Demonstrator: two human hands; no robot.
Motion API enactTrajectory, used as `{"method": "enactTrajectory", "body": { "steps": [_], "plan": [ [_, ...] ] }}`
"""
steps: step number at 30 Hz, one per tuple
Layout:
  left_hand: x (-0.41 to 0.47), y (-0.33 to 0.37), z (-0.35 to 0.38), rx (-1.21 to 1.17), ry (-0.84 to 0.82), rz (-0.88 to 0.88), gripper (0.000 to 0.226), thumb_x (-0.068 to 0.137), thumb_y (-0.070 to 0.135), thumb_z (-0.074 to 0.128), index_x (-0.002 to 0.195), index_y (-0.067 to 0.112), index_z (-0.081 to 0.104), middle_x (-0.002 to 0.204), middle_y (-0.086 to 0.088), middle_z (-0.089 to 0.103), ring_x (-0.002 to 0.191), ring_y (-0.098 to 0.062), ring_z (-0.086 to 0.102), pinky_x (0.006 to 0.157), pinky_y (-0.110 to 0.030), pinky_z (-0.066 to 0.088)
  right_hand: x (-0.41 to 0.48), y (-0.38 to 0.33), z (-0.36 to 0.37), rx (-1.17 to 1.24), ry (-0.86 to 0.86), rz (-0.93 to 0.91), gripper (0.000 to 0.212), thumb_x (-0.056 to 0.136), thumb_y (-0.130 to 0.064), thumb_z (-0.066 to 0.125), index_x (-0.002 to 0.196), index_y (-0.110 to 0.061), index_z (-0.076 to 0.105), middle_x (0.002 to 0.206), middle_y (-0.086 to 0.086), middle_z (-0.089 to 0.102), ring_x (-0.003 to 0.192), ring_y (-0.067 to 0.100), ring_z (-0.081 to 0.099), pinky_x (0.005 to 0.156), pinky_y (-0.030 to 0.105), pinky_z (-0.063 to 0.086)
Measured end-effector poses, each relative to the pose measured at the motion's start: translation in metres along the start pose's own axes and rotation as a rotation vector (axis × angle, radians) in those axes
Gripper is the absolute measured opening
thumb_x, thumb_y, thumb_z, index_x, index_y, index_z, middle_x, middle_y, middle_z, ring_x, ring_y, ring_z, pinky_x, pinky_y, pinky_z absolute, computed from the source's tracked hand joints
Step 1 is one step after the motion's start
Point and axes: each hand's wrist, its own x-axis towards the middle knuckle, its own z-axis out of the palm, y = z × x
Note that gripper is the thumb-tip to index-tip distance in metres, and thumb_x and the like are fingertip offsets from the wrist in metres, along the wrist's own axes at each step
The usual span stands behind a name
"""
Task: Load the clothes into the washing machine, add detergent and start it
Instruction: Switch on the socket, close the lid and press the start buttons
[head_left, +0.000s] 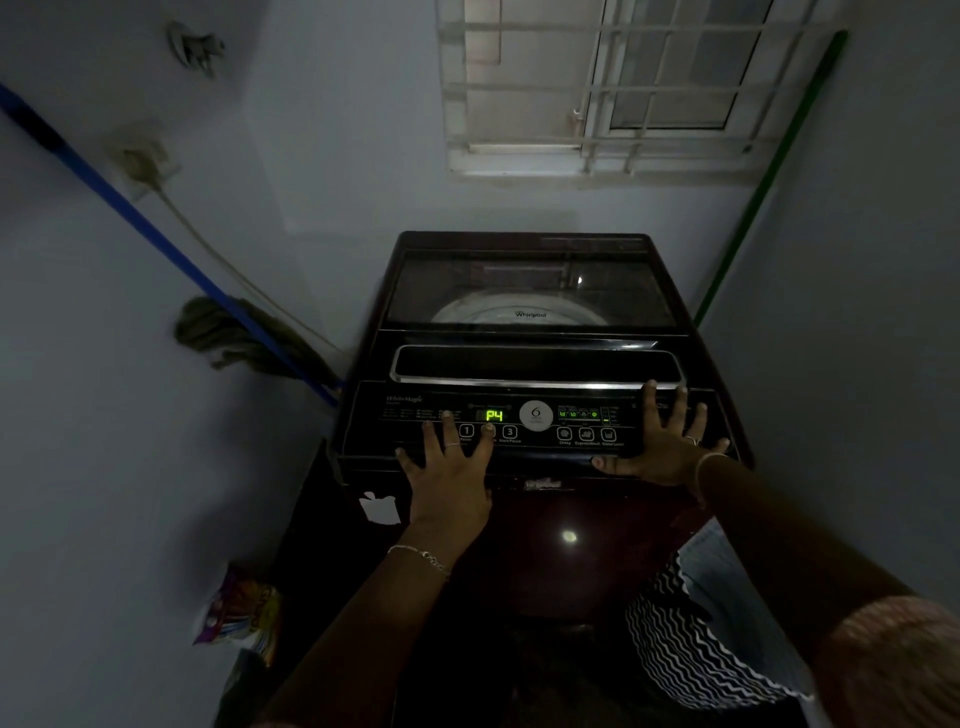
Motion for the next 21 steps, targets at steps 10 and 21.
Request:
{"method": "enactTrajectory", "body": {
  "steps": [10,21],
  "plan": [
    [0.003,0.002,0.002,0.028,0.016,-0.009,0.072,0.094,0.035,0.052,0.150,0.033,0.007,0.157,-0.023,0.000,0.144,-0.045,0.000,0.107,-0.073,0.014,0.002,0.001,0.001,0.007,0.005,0.000,0.138,0.054,-0.081,0.065,0.137,-0.040,-0.038,0.145,0.008,-0.047,0.138,0.039,-0.033,0.107,0.068,-0.008],
    [0.002,0.004,0.014,0.181,0.003,0.004,0.090,0.089,0.037,0.058,0.150,0.025,-0.007,0.154,-0.031,-0.009,0.142,-0.051,-0.001,0.104,-0.076,0.014,0.003,0.001,0.001,0.009,0.008,0.006,0.139,0.054,-0.081,0.066,0.138,-0.039,-0.037,0.146,0.008,-0.046,0.138,0.039,-0.034,0.106,0.069,-0.008]
  ]
}}
